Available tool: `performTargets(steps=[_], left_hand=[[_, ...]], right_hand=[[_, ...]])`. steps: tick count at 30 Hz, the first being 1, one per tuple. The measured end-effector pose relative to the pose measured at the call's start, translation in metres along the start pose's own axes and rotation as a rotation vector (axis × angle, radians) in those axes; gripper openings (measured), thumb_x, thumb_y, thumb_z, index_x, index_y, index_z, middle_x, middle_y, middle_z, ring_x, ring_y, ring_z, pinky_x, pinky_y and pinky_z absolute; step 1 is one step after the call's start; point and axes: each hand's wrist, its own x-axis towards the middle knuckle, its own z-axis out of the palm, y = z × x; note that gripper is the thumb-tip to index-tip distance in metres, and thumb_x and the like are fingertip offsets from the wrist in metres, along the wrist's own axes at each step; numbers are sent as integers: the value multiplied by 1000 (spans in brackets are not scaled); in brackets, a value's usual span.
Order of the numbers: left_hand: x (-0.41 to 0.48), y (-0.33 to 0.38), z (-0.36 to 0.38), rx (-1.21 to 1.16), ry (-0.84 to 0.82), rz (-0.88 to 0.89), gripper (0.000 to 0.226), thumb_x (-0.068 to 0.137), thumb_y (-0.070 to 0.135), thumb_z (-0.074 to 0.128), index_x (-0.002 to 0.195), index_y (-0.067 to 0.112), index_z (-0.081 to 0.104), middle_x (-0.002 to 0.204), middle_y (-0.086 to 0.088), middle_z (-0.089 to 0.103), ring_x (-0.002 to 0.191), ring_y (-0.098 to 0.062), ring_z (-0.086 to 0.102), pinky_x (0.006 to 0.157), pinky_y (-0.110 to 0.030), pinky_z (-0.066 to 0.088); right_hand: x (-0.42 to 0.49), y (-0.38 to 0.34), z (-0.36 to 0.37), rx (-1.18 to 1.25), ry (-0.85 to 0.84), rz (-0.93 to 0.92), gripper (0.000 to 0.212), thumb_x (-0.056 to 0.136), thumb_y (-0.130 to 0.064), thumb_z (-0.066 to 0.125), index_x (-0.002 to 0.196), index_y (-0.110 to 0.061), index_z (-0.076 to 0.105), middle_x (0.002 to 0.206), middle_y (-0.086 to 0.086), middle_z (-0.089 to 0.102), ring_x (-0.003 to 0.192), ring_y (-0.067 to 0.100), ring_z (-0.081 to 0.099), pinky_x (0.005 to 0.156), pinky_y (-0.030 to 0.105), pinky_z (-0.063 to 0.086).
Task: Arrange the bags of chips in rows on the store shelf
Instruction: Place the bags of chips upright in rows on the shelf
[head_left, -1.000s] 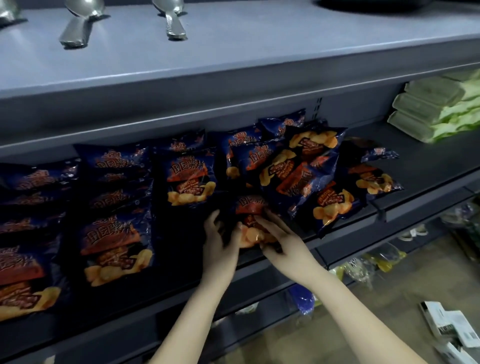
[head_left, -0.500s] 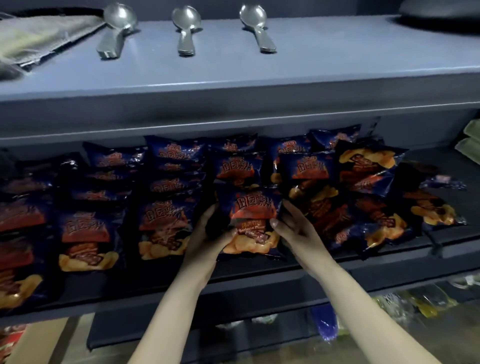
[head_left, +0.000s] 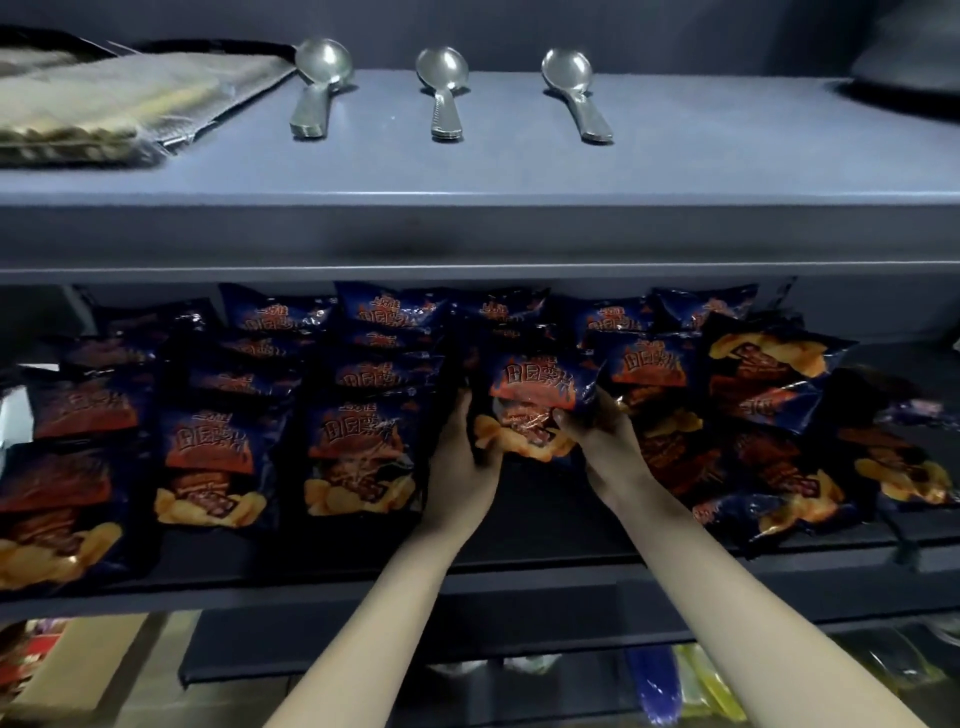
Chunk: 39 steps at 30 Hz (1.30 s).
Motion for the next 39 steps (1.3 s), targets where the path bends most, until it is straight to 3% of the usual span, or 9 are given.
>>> performTargets(steps=[5,9,13,16,20,25,33,36,39], left_hand=[[-17,-19,18,213,-84,173,70,93,13,50,148,31,10,156,11,-14,144,-8,-5,117,-30,17],[-20,-41,19,414,-116,280,60,92,11,49,145,29,28,155,7,-18,144,-16,-15,118,-39,16],[-21,-45,17,524,-107,239,62,93,15,46,147,30,20,149,17,-33,139,-12,-28,118,-33,2],[-22,-44,20,572,-56,229,63,91,16,48,147,29,22,150,12,-32,140,-16,-27,113,-30,-6],[-23,-44,23,639,-76,201,70,90,17,48,149,32,13,151,7,-33,139,-21,-29,115,-39,-1],[-23,-42,21,625,-111,189,75,92,18,44,147,40,-1,144,11,-43,137,-21,-34,110,-33,2],[-23,-43,21,584,-112,209,71,91,13,44,147,38,9,148,8,-34,137,-18,-33,115,-35,4],[-24,-44,21,497,-37,295,66,84,6,53,143,30,33,156,5,-9,144,-19,-13,116,-36,7],[-25,-34,28,388,7,336,59,83,2,55,136,27,44,153,12,9,144,-14,5,114,-32,12]], right_hand=[[14,5,11,-72,-62,54,45,87,4,57,129,-12,49,122,9,61,111,22,58,95,38,47],[20,10,16,-267,-59,19,42,88,-2,58,125,-21,51,119,3,62,113,20,57,98,38,46],[21,14,24,-460,75,-70,68,80,-15,72,137,-26,37,121,-4,56,113,15,53,97,36,46],[21,22,28,-510,144,-112,62,78,-17,74,130,-25,40,121,3,58,111,21,57,95,41,49],[20,28,28,-512,145,-108,59,78,-20,73,128,-23,42,119,4,58,109,20,58,94,42,49],[16,29,27,-526,143,-100,58,81,-18,72,131,-18,43,117,4,60,108,20,60,94,40,50],[11,21,19,-574,100,-62,54,85,-12,65,134,-11,43,114,4,62,106,16,60,85,22,46],[4,8,12,-537,84,-108,52,85,-11,64,132,-11,44,113,3,63,105,15,61,86,23,49],[-7,-16,-2,-530,100,-182,44,86,-2,59,127,-15,47,106,-1,61,90,8,60,74,7,46]])
